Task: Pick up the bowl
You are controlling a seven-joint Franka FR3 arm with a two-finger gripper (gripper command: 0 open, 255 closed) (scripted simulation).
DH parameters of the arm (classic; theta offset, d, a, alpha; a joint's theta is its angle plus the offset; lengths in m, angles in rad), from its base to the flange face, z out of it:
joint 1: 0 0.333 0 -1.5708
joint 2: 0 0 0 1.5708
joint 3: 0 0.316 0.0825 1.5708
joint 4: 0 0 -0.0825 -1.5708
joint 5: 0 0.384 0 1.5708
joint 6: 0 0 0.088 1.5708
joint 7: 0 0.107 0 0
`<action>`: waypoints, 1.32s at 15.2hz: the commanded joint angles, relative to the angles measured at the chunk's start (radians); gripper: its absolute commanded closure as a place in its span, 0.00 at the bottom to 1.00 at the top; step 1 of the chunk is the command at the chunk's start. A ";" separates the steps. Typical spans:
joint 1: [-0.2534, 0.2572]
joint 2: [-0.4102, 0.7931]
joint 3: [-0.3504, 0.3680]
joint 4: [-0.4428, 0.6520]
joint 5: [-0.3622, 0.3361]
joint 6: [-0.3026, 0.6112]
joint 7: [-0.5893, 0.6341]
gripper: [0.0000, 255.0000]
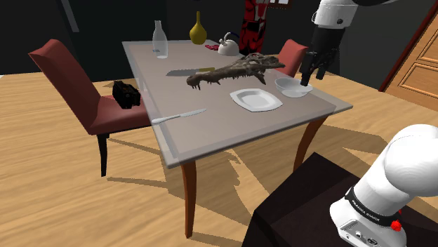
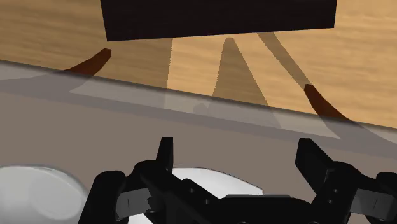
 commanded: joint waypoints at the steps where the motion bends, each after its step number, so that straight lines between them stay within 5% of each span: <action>1: 0.000 0.000 0.000 0.000 0.000 0.000 0.000 0.00; 11: -0.059 0.147 -0.061 -0.113 -0.257 0.337 -0.154 0.00; 20: -0.144 0.383 -0.110 -0.086 -0.513 0.651 -0.205 0.00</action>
